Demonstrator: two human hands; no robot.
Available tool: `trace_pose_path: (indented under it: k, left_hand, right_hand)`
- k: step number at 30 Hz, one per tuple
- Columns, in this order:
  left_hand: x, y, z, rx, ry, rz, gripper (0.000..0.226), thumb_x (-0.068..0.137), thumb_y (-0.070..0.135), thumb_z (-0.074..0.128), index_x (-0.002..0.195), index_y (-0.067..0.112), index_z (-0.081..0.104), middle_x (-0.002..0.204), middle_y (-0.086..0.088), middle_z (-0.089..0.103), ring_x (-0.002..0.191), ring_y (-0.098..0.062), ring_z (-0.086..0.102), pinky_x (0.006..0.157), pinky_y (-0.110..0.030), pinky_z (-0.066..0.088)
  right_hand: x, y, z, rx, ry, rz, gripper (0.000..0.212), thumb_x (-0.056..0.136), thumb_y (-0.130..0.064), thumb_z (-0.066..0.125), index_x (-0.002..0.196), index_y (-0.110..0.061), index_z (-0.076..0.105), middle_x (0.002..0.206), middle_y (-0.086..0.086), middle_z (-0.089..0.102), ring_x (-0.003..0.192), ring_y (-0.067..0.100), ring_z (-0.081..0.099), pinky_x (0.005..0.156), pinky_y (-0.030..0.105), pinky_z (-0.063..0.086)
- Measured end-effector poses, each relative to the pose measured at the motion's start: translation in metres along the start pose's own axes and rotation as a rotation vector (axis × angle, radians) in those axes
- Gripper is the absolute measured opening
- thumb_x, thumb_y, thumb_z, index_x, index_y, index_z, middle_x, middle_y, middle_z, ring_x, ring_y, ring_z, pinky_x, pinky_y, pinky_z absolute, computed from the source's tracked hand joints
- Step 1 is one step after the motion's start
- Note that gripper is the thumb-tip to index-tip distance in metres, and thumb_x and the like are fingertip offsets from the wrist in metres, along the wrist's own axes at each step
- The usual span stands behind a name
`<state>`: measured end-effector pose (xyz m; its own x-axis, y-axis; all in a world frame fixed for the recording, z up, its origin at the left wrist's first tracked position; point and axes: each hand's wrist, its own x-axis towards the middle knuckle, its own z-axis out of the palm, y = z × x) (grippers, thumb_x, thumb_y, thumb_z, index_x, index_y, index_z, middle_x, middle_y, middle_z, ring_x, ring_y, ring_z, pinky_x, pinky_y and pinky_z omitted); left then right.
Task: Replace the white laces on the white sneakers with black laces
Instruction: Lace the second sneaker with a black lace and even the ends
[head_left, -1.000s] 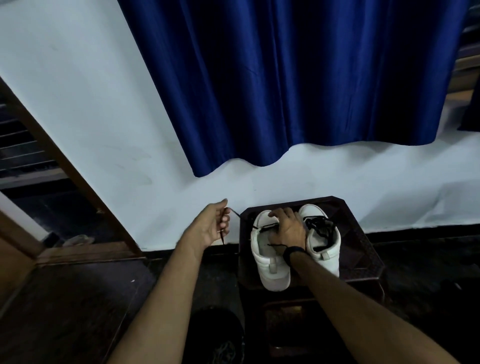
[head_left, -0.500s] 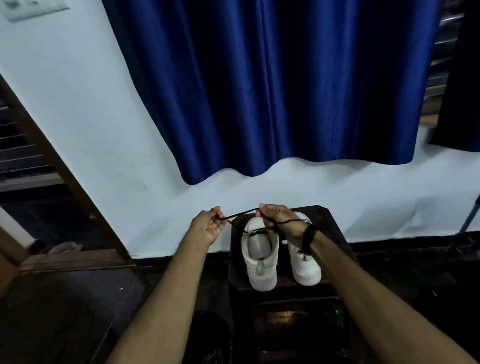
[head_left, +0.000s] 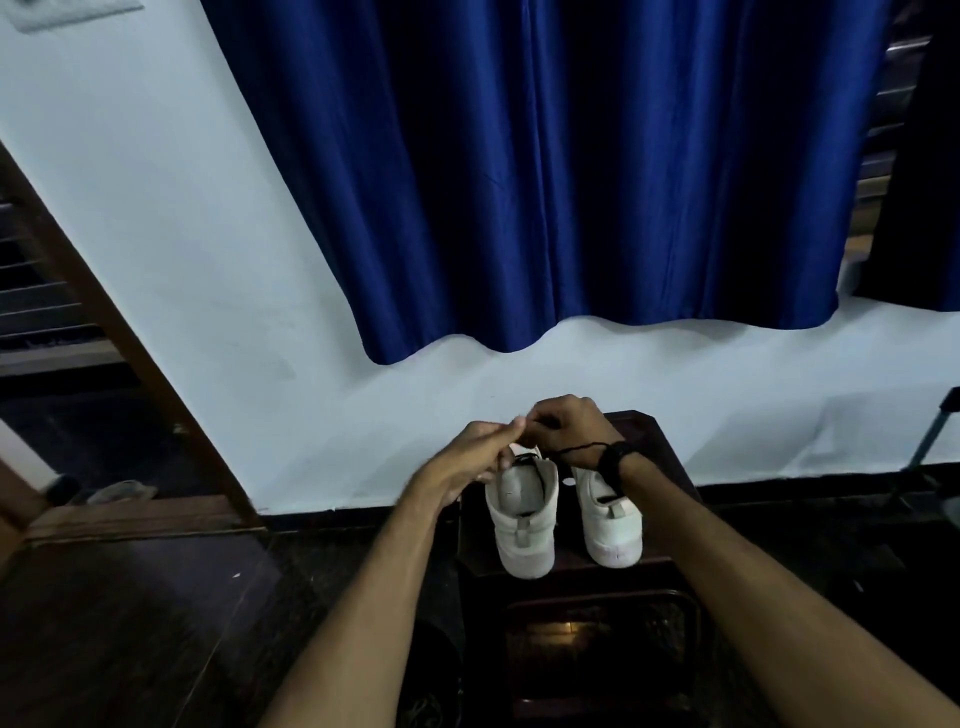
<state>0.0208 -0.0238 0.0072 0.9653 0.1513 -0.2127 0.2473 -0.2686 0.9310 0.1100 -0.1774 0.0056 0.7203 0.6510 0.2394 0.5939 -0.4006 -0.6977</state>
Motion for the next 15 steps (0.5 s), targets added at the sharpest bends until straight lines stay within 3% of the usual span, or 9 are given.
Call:
trace_pose_path:
  k: [3, 6, 8, 10, 11, 13, 15]
  left_hand:
    - [-0.003, -0.016, -0.012, 0.011, 0.112, 0.031, 0.031, 0.101, 0.029, 0.053, 0.083, 0.012, 0.072, 0.054, 0.012, 0.049, 0.054, -0.004, 0.035, 0.047, -0.014, 0.028]
    - [0.004, -0.031, -0.016, 0.105, 0.298, 0.017, 0.029, 0.098, 0.024, 0.056, 0.079, 0.014, 0.075, 0.062, 0.007, 0.055, 0.059, -0.008, 0.043, 0.055, -0.02, 0.034]
    - [0.007, -0.034, -0.009, 0.303, 0.378, 0.071, 0.023, 0.098, 0.024, 0.055, 0.106, 0.014, 0.074, 0.095, 0.004, 0.064, 0.089, -0.009, 0.058, 0.081, -0.021, 0.043]
    - [0.009, -0.029, 0.002, 0.159, 0.321, 0.157, 0.034, 0.103, 0.028, 0.048, 0.134, 0.02, 0.058, 0.123, 0.006, 0.058, 0.115, -0.008, 0.054, 0.1, -0.02, 0.038]
    - [0.011, -0.025, 0.009, -0.024, 0.239, 0.16, 0.034, 0.104, 0.029, 0.045, 0.136, 0.023, 0.054, 0.123, 0.006, 0.059, 0.113, -0.007, 0.056, 0.099, -0.021, 0.041]
    - [0.016, -0.02, 0.019, -0.259, 0.127, 0.12, 0.026, 0.104, 0.029, 0.045, 0.122, 0.02, 0.061, 0.096, 0.0, 0.063, 0.078, -0.007, 0.061, 0.073, -0.019, 0.049]
    - [0.022, -0.022, 0.02, -0.203, 0.135, 0.059, 0.029, 0.103, 0.032, 0.048, 0.105, 0.012, 0.068, 0.069, 0.0, 0.053, 0.051, -0.003, 0.044, 0.049, -0.015, 0.036]
  right_hand:
    - [-0.013, 0.016, -0.017, 0.104, -0.177, 0.012, 0.02, 0.094, -0.027, 0.061, 0.076, -0.03, 0.069, 0.07, -0.007, 0.069, 0.069, 0.002, 0.062, 0.068, 0.015, 0.047]
    - [-0.017, 0.031, -0.017, 0.07, -0.163, 0.025, 0.014, 0.095, -0.021, 0.06, 0.09, -0.02, 0.072, 0.076, -0.006, 0.073, 0.079, 0.006, 0.066, 0.078, 0.021, 0.049]
    - [-0.016, 0.032, -0.009, 0.004, -0.055, -0.006, 0.012, 0.093, -0.019, 0.062, 0.091, -0.019, 0.073, 0.073, -0.01, 0.072, 0.076, 0.003, 0.067, 0.075, 0.022, 0.051]
    - [-0.014, 0.023, 0.001, -0.04, 0.041, -0.066, 0.01, 0.089, -0.02, 0.064, 0.085, -0.023, 0.073, 0.067, -0.015, 0.069, 0.065, -0.004, 0.062, 0.068, 0.019, 0.048]
    - [-0.012, 0.019, 0.006, -0.049, 0.082, -0.093, 0.009, 0.087, -0.021, 0.066, 0.083, -0.024, 0.073, 0.066, -0.014, 0.068, 0.062, -0.002, 0.061, 0.065, 0.018, 0.046]
    - [-0.008, 0.013, 0.012, -0.044, 0.144, -0.108, 0.006, 0.084, -0.028, 0.069, 0.082, -0.024, 0.073, 0.065, -0.012, 0.068, 0.061, 0.001, 0.06, 0.061, 0.018, 0.045]
    - [-0.004, 0.013, 0.015, -0.043, 0.191, -0.093, 0.009, 0.081, -0.034, 0.073, 0.079, -0.025, 0.074, 0.063, -0.014, 0.066, 0.061, -0.002, 0.06, 0.058, 0.013, 0.044]
